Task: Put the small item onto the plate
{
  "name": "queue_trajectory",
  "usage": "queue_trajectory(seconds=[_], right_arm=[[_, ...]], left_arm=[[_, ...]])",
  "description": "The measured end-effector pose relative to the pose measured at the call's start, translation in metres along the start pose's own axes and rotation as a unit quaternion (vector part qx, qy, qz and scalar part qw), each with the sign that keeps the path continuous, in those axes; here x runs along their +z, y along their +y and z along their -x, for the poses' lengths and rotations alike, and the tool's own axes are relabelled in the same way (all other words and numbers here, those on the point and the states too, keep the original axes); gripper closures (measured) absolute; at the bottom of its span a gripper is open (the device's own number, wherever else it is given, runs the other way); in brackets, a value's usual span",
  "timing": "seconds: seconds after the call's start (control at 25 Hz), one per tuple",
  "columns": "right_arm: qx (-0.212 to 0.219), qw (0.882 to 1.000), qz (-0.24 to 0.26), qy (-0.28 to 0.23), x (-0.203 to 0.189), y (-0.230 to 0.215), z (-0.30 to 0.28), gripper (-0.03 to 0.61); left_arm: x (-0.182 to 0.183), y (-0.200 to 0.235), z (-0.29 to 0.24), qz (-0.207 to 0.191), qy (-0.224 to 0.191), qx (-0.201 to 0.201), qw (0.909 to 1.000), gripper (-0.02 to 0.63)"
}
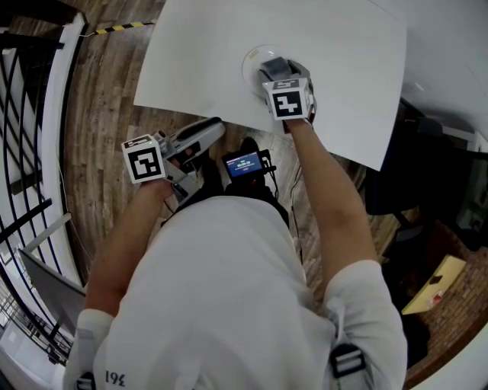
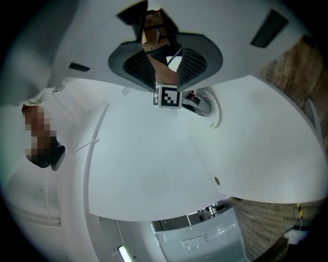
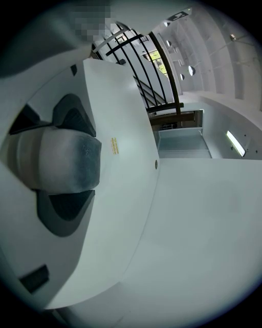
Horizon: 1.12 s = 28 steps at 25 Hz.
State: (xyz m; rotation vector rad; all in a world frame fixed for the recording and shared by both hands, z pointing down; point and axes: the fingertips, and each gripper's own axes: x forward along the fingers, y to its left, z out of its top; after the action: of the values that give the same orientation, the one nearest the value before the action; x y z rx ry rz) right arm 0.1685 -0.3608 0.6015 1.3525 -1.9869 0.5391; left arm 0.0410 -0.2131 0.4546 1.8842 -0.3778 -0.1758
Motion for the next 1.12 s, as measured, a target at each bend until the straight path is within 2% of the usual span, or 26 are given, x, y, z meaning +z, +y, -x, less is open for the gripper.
queue_trajectory(seconds=[0.64, 1.12], right_arm=[[-0.001, 1.0, -0.018, 0.002, 0.0021, -0.0008, 0.0005, 0.259], [0.009, 1.0, -0.029, -0.001, 0.0026, 0.0008, 0.0006, 0.261]], left_arm=[[0.0013, -0.004, -0.0028, -0.007, 0.009, -0.005, 0.9999, 0.5], [0.0021, -0.0073, -0.004, 0.009, 0.002, -0.006, 0.9999, 0.5]])
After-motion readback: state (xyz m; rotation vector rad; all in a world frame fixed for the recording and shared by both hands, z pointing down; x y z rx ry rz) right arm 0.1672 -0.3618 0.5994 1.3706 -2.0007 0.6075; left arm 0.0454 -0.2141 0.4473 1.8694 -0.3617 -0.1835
